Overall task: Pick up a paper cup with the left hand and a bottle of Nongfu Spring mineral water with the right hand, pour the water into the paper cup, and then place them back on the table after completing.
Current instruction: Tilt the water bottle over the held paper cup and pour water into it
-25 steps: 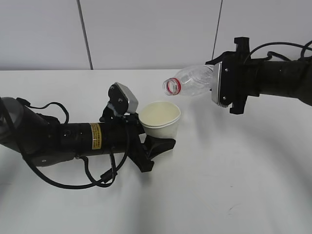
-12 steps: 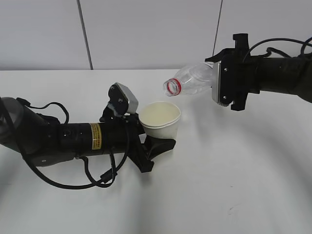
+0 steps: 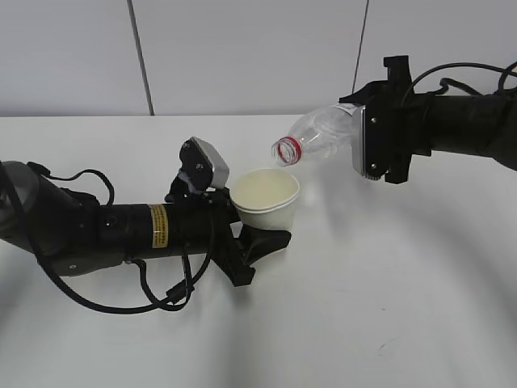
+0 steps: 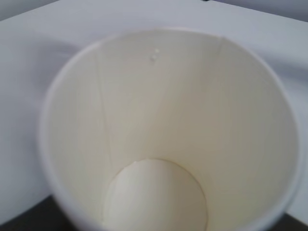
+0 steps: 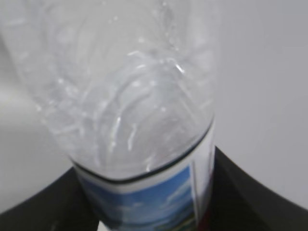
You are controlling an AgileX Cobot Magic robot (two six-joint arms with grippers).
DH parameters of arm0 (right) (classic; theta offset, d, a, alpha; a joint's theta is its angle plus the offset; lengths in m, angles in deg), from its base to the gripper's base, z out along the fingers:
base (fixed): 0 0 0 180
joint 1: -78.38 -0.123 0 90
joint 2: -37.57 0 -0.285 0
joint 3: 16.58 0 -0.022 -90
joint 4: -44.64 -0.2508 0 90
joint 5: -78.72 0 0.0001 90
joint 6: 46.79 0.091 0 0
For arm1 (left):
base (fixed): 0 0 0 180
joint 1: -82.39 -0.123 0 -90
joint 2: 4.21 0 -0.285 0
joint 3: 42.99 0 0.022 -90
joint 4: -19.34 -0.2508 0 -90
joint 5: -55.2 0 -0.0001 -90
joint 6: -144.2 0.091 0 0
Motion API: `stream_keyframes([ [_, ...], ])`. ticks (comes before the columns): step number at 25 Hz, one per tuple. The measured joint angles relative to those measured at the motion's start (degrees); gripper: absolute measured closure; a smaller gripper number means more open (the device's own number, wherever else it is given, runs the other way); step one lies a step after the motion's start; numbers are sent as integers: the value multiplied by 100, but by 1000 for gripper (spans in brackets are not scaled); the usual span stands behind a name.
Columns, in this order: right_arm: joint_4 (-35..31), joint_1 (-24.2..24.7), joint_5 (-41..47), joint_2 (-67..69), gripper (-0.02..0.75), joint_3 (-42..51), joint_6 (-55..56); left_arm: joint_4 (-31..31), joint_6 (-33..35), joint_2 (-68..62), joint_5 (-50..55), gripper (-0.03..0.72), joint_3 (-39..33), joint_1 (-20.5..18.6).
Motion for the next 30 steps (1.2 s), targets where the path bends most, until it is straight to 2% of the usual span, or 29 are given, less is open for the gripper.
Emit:
stream_keyframes([
  [30,0,0,22,0,325,0,-315,-273,-144,0,0,280,0,0],
])
